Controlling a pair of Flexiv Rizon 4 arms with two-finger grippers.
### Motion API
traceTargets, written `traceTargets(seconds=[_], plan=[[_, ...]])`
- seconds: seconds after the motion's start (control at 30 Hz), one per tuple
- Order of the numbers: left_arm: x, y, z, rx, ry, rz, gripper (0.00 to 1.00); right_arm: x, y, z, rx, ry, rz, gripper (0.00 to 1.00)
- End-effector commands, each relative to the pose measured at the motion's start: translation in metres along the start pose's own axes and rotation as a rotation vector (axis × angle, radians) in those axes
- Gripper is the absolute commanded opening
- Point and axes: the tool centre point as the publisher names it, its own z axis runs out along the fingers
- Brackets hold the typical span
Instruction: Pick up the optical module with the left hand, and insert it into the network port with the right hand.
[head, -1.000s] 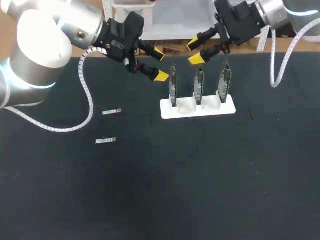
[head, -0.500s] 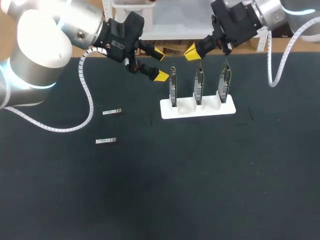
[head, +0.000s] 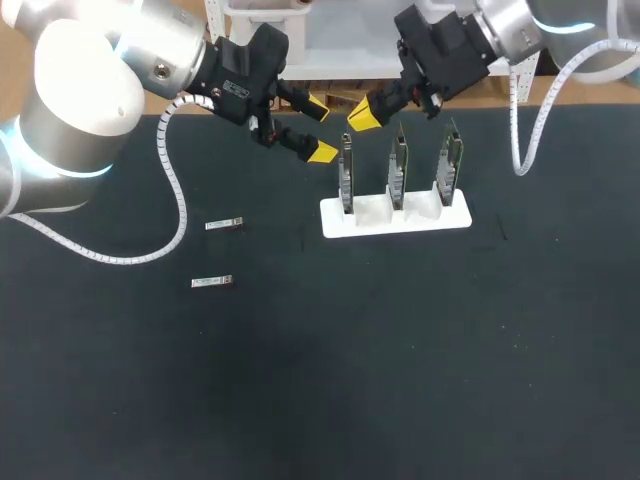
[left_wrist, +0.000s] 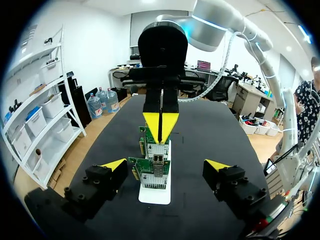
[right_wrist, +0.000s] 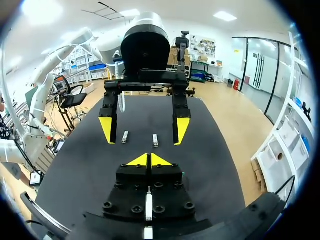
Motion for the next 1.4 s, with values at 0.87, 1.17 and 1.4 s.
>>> traceTargets(seconds=[0.87,1.17,1.4], plan=[[-0.001,0.000,0.001,-0.002,0.006,-0.003,1.00,0.002,-0.012,0.020,-0.013,0.026,0.013,0.00],[-0.001,0.000,0.001,-0.002,0.006,-0.003,1.00,0.004,-0.012,0.021,-0.018,0.028,0.023,0.00],[-0.001,0.000,0.001,-0.002,0.006,-0.003,1.00,0.001,-0.010,0.017,-0.016,0.009,0.023,0.00]])
